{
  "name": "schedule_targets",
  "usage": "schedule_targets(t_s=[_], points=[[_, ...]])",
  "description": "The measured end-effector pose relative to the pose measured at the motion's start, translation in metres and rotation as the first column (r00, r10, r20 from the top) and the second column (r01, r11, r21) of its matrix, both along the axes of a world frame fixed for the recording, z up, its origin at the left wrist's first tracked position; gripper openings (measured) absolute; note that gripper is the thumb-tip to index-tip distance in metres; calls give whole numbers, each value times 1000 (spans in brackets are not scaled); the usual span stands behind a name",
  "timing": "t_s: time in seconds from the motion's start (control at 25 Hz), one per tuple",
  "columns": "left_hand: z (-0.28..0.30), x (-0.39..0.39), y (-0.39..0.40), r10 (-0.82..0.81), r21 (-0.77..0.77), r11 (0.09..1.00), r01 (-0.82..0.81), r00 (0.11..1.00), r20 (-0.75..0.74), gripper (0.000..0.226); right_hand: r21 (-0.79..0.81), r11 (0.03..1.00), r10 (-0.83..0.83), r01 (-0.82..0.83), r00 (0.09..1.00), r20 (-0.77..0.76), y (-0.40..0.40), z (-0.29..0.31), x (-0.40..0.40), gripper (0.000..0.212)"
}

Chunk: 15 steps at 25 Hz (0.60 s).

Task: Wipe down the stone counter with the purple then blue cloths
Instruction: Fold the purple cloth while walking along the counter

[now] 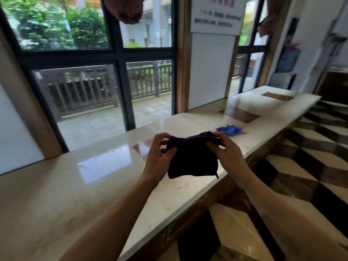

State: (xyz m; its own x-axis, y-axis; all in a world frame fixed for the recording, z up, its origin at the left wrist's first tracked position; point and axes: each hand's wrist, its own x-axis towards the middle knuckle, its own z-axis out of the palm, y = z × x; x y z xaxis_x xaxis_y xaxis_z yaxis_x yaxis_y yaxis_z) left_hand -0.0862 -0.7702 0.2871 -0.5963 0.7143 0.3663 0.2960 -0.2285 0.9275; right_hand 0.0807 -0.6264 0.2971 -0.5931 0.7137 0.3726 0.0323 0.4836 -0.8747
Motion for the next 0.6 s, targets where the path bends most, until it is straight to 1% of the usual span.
schedule_targets(t_s=[0.2, 0.32, 0.48, 0.6], points=[[4, 55, 75, -220, 2, 976, 220, 975, 36, 27, -35, 981, -190, 189, 982, -8, 45, 2, 82, 22], [5, 84, 108, -277, -4, 961, 277, 960, 30, 30, -16, 958, -286, 286, 958, 4, 63, 0, 116, 19], [3, 102, 137, -305, -13, 952, 306, 952, 30, 33, -37, 938, -345, 346, 938, 22, 83, -4, 136, 18], [1, 109, 159, -323, -6, 946, 323, 946, 16, 34, -24, 923, -382, 384, 923, 46, 98, -8, 146, 18]])
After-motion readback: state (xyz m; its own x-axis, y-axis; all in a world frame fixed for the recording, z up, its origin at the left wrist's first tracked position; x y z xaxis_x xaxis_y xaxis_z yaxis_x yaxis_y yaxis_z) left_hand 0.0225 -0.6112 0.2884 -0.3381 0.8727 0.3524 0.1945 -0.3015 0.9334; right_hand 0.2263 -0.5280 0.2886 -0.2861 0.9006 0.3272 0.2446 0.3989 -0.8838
